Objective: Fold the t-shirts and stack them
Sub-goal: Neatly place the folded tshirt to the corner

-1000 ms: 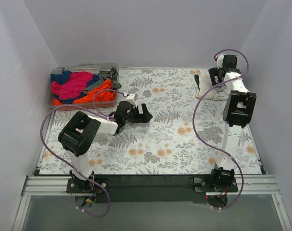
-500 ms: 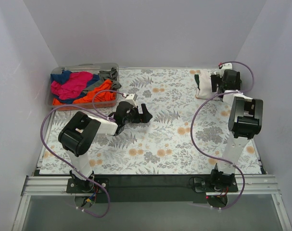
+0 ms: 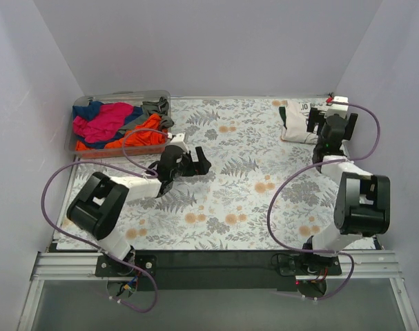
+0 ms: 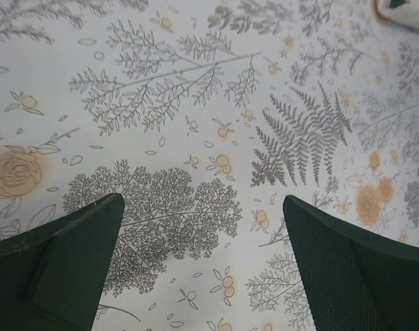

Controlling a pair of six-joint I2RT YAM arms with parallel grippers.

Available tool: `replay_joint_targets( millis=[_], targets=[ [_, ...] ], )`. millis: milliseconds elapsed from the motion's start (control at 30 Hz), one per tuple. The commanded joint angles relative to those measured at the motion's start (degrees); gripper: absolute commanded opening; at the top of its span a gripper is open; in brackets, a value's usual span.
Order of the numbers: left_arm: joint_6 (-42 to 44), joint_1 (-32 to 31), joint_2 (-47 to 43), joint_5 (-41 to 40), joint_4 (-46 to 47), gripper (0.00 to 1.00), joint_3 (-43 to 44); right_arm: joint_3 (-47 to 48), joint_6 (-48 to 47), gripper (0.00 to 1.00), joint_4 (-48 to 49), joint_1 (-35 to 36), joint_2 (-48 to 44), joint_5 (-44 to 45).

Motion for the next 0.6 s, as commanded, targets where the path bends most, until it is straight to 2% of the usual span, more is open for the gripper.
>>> replay_joint_targets(
  millis=[0,167,233,400,567],
  targets=[
    [-1.1,0.9,-8.1,-6.1,-4.2,0.93,1.5,-3.1,7.8,0.98,1.1,1.3,-9.2,2.0],
    [-0.9,1.7,-17.9,-10.8,-8.4,0.97,1.7,-10.1,13.8,0.98,-10.1,4.8,-24.1,0.2],
    [-0.7,1.8,-20.0,-12.6,-10.7,0.98,2.1,-11.4,15.1,0.98,-13.8,9.8,-28.8,1.7],
    [-0.6,1.8,-27.8,-16.2,-14.8,0.98,1.3,-14.0,19.6,0.98,-25.3,15.6,-35.8,0.4],
    [0.4,1.7,-34.6,-19.3,-15.5,0.98,-0.6,-13.5,20.3,0.98,-34.9,17.7,-40.2,-1.0]
  ],
)
